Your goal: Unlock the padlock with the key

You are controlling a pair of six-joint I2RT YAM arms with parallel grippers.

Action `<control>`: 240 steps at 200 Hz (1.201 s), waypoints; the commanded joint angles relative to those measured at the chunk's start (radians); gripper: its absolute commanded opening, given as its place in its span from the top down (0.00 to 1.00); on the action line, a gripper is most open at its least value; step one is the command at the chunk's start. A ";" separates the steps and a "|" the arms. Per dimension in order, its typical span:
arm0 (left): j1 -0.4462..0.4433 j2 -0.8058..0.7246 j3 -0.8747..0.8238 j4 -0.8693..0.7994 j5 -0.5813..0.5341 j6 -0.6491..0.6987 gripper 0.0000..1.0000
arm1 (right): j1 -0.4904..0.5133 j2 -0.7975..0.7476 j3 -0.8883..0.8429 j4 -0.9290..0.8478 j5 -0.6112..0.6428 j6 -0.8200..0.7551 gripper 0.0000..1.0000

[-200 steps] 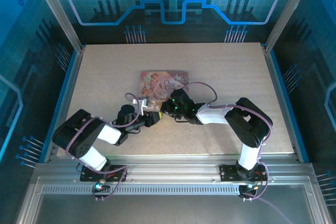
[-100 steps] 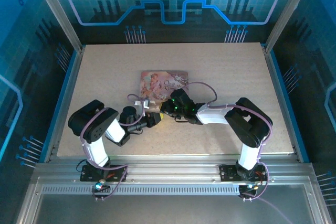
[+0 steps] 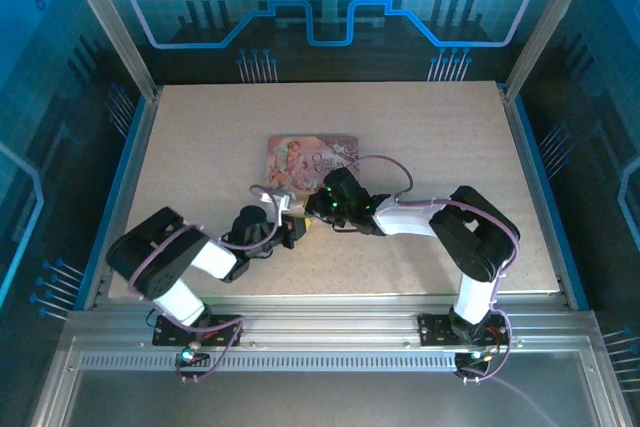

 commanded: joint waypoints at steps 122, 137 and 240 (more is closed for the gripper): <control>-0.443 0.021 0.203 -0.402 -0.842 0.640 1.00 | 0.001 0.009 0.034 -0.303 -0.037 0.045 1.00; -0.473 0.051 0.212 -0.394 -0.899 0.647 1.00 | 0.000 0.001 0.050 -0.341 -0.021 0.020 1.00; -0.374 -0.140 0.057 -0.375 -0.589 0.373 1.00 | 0.011 -0.041 0.092 -0.409 0.003 -0.082 0.49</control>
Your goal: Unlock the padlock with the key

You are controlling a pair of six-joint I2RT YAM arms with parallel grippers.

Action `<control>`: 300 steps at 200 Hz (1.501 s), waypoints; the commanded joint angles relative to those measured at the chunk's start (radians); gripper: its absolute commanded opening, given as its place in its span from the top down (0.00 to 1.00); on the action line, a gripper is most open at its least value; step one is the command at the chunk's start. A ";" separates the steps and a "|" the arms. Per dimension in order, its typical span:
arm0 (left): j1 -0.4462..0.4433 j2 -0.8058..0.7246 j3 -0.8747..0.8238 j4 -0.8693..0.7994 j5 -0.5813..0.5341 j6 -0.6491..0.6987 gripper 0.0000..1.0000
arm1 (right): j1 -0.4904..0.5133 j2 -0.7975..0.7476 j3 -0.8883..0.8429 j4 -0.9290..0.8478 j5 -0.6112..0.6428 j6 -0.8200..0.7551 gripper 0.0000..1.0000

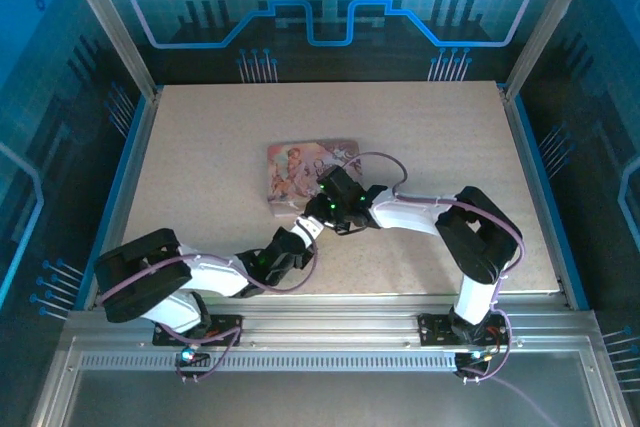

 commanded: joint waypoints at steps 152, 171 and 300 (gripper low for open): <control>0.042 -0.010 -0.011 0.007 0.124 -0.130 1.00 | 0.000 -0.051 -0.093 0.009 -0.035 0.056 0.59; 0.042 -0.018 -0.012 0.008 0.122 -0.133 1.00 | 0.001 -0.044 -0.103 0.028 -0.049 0.072 0.64; 0.075 -0.164 -0.043 -0.092 0.154 -0.259 0.56 | -0.007 -0.076 -0.278 0.285 -0.039 0.266 1.00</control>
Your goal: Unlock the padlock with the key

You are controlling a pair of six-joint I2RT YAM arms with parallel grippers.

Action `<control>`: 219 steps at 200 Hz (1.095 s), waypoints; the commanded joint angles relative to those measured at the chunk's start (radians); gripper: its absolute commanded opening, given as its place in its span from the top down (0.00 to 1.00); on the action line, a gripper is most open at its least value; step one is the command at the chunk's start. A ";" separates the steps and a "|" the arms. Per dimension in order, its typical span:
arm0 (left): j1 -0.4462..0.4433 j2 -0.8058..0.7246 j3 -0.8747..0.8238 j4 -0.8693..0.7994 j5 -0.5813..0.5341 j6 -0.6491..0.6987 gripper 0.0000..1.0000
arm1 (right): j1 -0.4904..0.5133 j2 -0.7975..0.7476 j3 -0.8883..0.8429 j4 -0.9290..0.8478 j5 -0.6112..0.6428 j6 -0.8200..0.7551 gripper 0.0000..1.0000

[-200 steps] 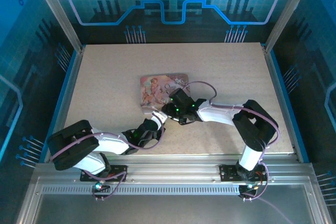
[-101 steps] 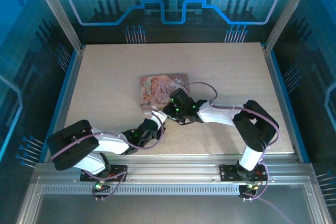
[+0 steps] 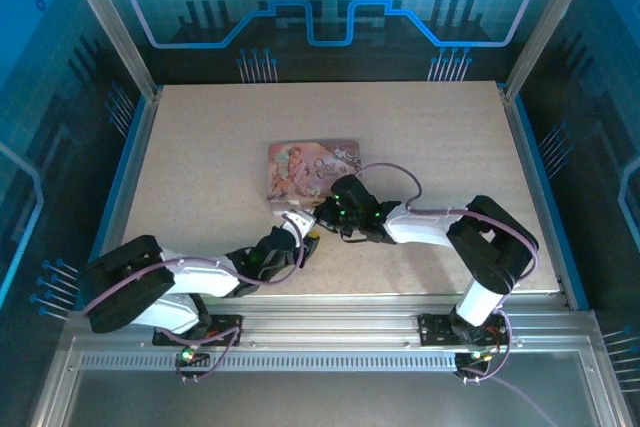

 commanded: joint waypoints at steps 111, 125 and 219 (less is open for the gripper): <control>0.361 -0.355 0.084 -0.475 0.499 -0.309 0.48 | 0.053 -0.072 -0.062 -0.147 0.207 0.179 1.00; 0.377 -0.352 0.100 -0.478 0.524 -0.310 0.48 | 0.053 -0.071 -0.059 -0.141 0.205 0.183 1.00; 0.391 -0.292 0.015 -0.252 0.620 -0.210 0.53 | 0.064 -0.027 -0.011 -0.103 0.175 0.230 1.00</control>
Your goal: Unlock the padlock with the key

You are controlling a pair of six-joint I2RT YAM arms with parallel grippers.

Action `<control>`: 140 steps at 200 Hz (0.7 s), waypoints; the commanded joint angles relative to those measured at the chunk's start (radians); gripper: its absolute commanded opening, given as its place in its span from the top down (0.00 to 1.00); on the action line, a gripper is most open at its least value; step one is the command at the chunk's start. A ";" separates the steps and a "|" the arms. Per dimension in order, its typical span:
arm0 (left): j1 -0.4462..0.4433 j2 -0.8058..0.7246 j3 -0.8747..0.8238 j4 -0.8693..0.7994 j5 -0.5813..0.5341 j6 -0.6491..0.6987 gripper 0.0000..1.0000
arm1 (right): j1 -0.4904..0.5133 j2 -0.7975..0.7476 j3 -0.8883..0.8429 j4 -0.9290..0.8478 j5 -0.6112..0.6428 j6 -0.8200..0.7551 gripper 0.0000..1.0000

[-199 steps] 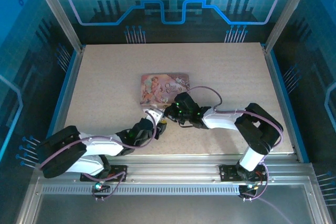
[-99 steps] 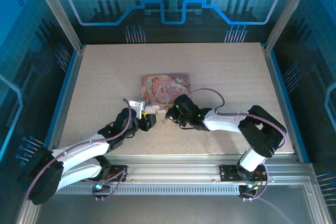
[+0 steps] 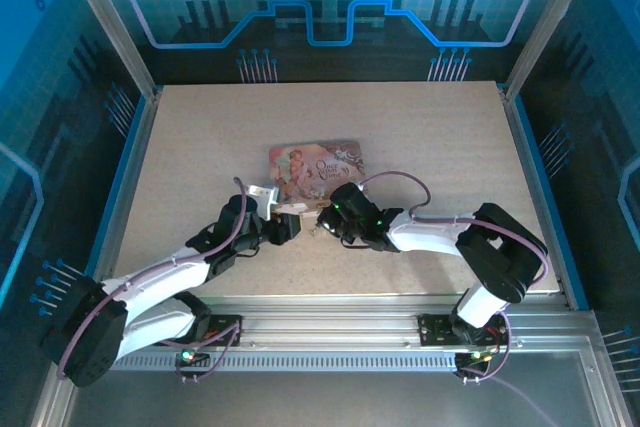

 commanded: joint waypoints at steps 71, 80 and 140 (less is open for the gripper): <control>0.021 0.068 -0.021 0.136 0.054 0.095 0.52 | 0.049 -0.009 0.033 -0.090 0.146 0.153 1.00; 0.025 0.072 -0.021 0.141 0.059 0.091 0.51 | 0.057 -0.017 0.034 -0.098 0.166 0.172 1.00; 0.059 0.022 -0.054 0.145 0.100 0.084 0.51 | 0.097 -0.031 0.089 -0.177 0.288 0.267 1.00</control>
